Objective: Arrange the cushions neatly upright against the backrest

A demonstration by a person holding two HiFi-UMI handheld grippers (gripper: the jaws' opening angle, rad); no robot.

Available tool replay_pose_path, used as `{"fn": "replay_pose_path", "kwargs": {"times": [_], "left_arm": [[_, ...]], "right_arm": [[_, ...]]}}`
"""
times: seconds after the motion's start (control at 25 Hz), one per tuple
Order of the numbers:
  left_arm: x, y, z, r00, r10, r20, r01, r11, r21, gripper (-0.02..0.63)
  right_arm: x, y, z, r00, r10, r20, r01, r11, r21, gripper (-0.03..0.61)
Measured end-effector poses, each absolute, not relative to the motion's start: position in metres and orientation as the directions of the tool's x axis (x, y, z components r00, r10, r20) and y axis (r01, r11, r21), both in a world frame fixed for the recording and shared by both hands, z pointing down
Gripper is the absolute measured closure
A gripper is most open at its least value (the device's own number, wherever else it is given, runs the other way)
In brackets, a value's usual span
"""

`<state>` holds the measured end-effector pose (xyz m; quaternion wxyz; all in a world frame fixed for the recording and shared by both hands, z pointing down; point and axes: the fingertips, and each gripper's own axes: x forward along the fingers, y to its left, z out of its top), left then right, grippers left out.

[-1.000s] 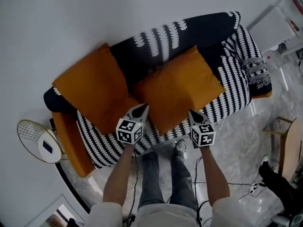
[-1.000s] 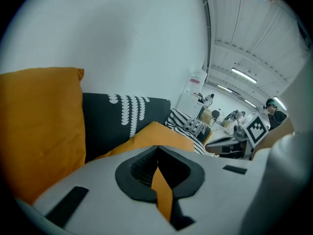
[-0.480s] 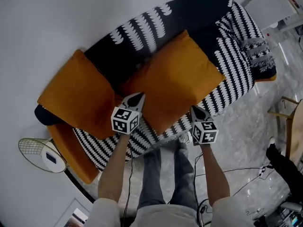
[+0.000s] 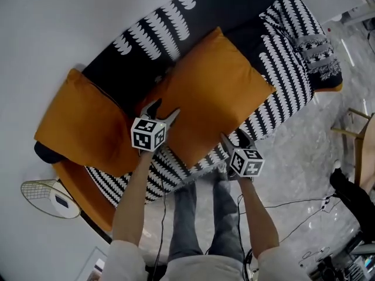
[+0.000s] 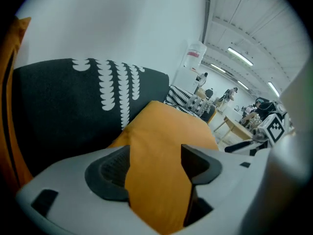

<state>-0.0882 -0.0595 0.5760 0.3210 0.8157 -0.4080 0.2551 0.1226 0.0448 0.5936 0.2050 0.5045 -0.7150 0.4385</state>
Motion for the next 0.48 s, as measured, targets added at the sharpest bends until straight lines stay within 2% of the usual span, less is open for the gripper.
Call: {"fn": "replay_pose_path", "kwargs": {"times": [0.16, 0.32, 0.48], "left_arm": [[-0.089, -0.089, 0.594, 0.489, -0.484, 0.726, -0.828, -0.52, 0.211, 0.236], [-0.102, -0.098, 0.616, 0.45, -0.455, 0.768, -0.82, -0.552, 0.153, 0.211], [-0.112, -0.095, 0.635, 0.44, -0.419, 0.794, -0.813, -0.561, 0.155, 0.195]], "right_arm": [[0.122, 0.042, 0.61, -0.399, -0.533, 0.746, -0.898, 0.063, -0.436, 0.204], [0.128, 0.036, 0.626, -0.371, -0.538, 0.757, -0.887, -0.035, -0.46, 0.141], [0.114, 0.038, 0.637, -0.378, -0.524, 0.763, -0.872, -0.075, -0.484, 0.115]]}}
